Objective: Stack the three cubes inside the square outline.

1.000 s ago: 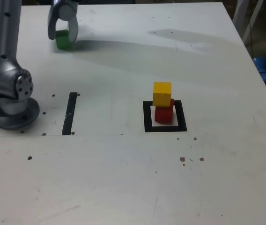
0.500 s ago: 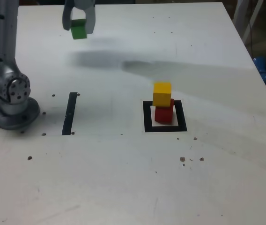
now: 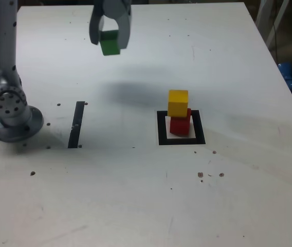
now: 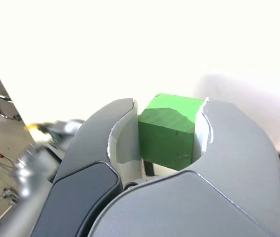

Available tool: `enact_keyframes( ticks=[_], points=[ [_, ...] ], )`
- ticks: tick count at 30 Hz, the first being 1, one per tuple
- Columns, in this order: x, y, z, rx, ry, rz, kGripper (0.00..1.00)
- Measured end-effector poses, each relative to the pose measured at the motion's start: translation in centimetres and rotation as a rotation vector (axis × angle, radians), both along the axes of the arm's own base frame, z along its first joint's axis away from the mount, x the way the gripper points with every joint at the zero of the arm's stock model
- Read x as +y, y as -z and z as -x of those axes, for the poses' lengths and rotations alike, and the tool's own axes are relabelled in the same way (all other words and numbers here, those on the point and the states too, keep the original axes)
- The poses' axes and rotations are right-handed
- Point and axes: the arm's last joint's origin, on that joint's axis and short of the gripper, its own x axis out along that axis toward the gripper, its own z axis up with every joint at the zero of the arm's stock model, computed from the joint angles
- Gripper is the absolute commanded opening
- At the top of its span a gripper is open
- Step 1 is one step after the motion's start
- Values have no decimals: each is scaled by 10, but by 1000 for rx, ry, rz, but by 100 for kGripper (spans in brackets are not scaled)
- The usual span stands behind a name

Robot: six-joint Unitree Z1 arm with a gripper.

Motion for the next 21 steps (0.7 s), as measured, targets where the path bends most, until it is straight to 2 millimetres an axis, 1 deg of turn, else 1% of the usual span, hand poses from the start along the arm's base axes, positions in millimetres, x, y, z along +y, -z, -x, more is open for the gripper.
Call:
enact_keyframes(
  ticks=[4, 7, 11, 14, 21],
  points=[
    [-23, -4, -12, -15, 19, -14, 29],
    [-42, -12, -22, -44, 50, -36, 29],
    [-53, -17, -30, -63, 62, -47, 29],
    [-70, -22, -41, -94, 97, -50, 29],
    [-94, -22, -68, -118, 149, -54, 29]
  ],
)
